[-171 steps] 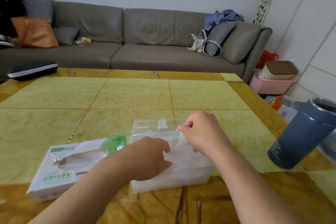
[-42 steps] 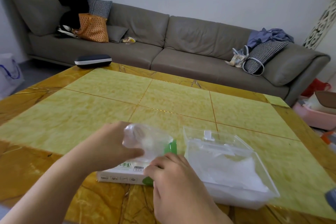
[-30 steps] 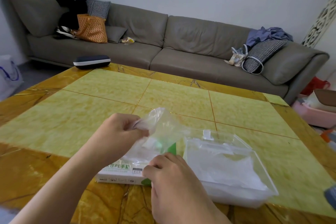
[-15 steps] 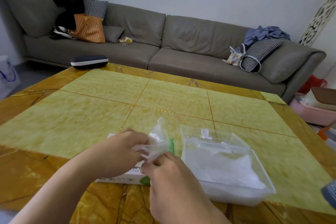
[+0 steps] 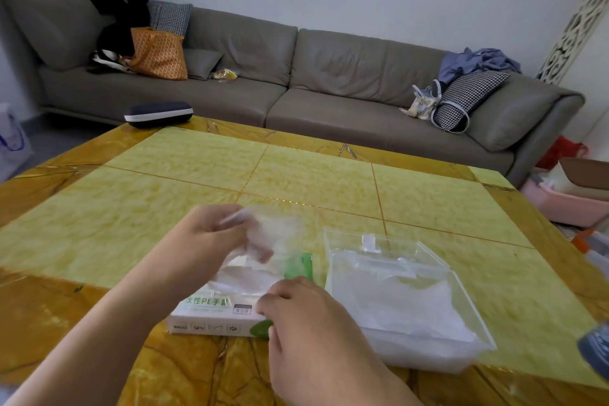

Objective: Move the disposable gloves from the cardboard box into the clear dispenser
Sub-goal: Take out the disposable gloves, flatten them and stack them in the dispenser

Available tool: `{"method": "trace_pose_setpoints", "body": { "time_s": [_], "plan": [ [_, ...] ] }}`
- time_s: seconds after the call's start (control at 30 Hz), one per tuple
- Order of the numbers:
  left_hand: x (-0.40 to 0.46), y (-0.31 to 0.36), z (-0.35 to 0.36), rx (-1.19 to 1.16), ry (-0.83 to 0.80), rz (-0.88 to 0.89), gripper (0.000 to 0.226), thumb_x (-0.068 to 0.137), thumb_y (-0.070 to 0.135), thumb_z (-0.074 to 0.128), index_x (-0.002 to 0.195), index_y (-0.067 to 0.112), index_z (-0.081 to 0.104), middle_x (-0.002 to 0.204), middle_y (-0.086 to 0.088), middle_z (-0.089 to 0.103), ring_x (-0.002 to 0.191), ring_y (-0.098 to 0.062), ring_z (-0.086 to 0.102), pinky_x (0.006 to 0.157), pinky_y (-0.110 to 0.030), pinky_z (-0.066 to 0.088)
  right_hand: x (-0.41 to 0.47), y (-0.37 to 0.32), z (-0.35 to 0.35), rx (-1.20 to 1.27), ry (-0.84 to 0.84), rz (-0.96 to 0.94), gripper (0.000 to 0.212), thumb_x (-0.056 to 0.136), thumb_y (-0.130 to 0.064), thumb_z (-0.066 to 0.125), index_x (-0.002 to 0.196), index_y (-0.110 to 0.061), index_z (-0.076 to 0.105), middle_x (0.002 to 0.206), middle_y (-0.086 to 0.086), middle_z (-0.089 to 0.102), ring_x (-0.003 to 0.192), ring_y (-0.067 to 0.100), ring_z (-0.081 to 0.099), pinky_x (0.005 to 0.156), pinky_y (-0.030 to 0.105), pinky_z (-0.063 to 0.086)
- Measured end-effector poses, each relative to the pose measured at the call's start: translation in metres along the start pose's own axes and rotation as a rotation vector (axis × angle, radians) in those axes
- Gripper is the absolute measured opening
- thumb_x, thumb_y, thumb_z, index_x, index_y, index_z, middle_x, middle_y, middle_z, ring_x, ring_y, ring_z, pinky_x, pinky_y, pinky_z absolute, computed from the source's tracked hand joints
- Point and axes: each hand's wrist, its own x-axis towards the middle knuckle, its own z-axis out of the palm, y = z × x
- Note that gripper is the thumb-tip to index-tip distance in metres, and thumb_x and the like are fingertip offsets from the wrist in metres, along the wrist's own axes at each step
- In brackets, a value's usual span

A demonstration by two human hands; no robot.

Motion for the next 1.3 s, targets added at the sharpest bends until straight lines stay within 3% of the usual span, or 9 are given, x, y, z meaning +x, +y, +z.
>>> {"method": "trace_pose_setpoints", "body": {
  "time_s": [0.1,0.37,0.5,0.6,0.77,0.9,1.1,1.2,1.3],
  "plan": [
    [-0.001,0.003,0.005,-0.161,0.067,-0.038,0.029,0.105,0.013,0.054,0.091,-0.008,0.069,0.091,-0.02,0.077,0.092,-0.032,0.076,0.099,-0.048,0.055,0.0,-0.001,0.0,0.007,-0.014,0.018,0.038,0.098,-0.016,0.054,0.135,-0.022,0.058,0.137,-0.006,0.053,0.131,0.018,0.041,0.108,0.037,0.045],
    [-0.001,0.009,0.005,-0.376,0.142,-0.066,0.035,0.103,0.024,0.056,0.108,-0.009,0.066,0.096,-0.023,0.075,0.072,-0.036,0.071,0.061,-0.039,0.058,-0.008,0.01,-0.024,0.263,0.194,0.196,0.036,0.084,0.004,0.049,0.092,-0.019,0.075,0.106,-0.006,0.072,0.099,0.01,0.066,0.09,0.029,0.058],
    [-0.005,0.012,0.015,-0.417,0.081,-0.052,0.035,0.102,0.025,0.057,0.098,-0.007,0.07,0.089,-0.023,0.073,0.065,-0.03,0.067,0.053,-0.035,0.055,-0.009,0.043,-0.048,0.8,0.593,0.291,0.02,0.084,-0.012,0.054,0.082,-0.014,0.073,0.082,0.003,0.075,0.083,0.017,0.072,0.077,0.038,0.061],
    [-0.008,0.016,0.026,-0.438,-0.053,-0.026,0.035,0.102,0.027,0.057,0.09,-0.002,0.073,0.09,-0.024,0.072,0.067,-0.032,0.067,0.055,-0.038,0.057,-0.013,0.056,-0.059,1.311,0.345,0.24,0.037,0.085,-0.037,0.067,0.112,-0.012,0.072,0.11,0.011,0.075,0.107,0.029,0.073,0.089,0.043,0.057],
    [-0.01,0.018,0.038,-0.435,-0.289,-0.086,0.035,0.103,0.025,0.054,0.099,-0.004,0.074,0.093,-0.025,0.072,0.074,-0.034,0.069,0.059,-0.036,0.057,-0.011,0.056,-0.051,1.136,0.346,0.326,0.007,0.094,-0.016,0.077,0.098,-0.011,0.078,0.092,0.005,0.079,0.086,0.025,0.074,0.079,0.036,0.054],
    [-0.002,0.013,0.037,-0.629,-0.006,-0.224,0.032,0.101,0.022,0.055,0.095,-0.001,0.076,0.09,-0.025,0.071,0.066,-0.031,0.068,0.05,-0.031,0.057,-0.014,0.069,-0.057,1.101,0.54,0.452,0.014,0.096,-0.028,0.075,0.094,-0.015,0.079,0.094,0.011,0.078,0.091,0.031,0.073,0.089,0.044,0.056],
    [-0.005,0.01,0.047,-0.509,-0.325,-0.254,0.083,0.074,0.079,0.071,0.117,0.009,0.076,0.115,-0.02,0.074,0.104,-0.036,0.072,0.085,-0.042,0.06,-0.017,0.068,-0.056,1.075,0.527,0.37,0.015,0.093,-0.017,0.077,0.085,-0.005,0.073,0.072,0.006,0.07,0.069,0.016,0.064,0.076,0.036,0.052],
    [-0.01,0.013,0.067,-0.438,-0.22,-0.162,0.027,0.086,0.034,0.083,0.094,0.009,0.077,0.097,-0.012,0.077,0.085,-0.027,0.073,0.076,-0.036,0.059,-0.016,0.067,-0.051,1.036,0.459,0.344,0.021,0.096,-0.02,0.074,0.079,-0.008,0.072,0.071,0.006,0.065,0.069,0.018,0.06,0.071,0.036,0.049],
    [-0.007,0.007,0.07,-0.402,-0.046,-0.176,0.012,0.082,0.016,0.086,0.086,0.01,0.077,0.08,-0.016,0.068,0.071,-0.023,0.064,0.075,-0.048,0.06,-0.018,0.071,-0.059,1.148,0.488,0.389,0.027,0.101,-0.018,0.067,0.077,-0.01,0.076,0.073,0.008,0.061,0.065,0.022,0.061,0.06,0.035,0.053]
  ]
}}
